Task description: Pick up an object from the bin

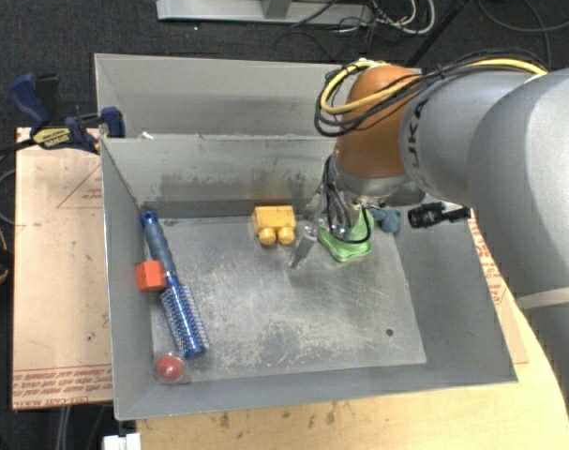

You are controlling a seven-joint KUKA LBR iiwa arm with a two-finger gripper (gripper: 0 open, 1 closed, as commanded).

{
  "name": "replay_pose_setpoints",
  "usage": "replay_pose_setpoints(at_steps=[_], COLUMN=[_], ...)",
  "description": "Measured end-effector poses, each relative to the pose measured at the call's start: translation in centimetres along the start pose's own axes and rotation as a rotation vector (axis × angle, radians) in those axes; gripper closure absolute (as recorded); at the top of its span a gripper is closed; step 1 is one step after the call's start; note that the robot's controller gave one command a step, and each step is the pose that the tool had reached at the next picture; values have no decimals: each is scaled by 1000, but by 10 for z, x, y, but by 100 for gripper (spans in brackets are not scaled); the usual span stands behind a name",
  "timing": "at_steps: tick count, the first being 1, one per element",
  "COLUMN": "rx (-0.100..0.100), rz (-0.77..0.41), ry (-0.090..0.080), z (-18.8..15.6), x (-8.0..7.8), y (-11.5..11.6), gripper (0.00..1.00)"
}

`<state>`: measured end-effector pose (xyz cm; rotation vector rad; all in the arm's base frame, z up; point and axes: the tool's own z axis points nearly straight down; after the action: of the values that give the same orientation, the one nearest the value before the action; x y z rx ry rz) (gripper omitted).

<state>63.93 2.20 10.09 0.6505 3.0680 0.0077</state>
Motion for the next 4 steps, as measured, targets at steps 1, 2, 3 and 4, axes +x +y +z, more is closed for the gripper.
replay_pose_setpoints(at_steps=[1, 2, 3, 4], rx=[2, 2, -1, -3], rz=[51, -80, -268, -270], ry=[2, -9, -15, -14], z=[0, 24, 24, 22], x=[18, 35, 43, 43], y=[41, 90, 103, 104], gripper=[0, 0, 0, 100])
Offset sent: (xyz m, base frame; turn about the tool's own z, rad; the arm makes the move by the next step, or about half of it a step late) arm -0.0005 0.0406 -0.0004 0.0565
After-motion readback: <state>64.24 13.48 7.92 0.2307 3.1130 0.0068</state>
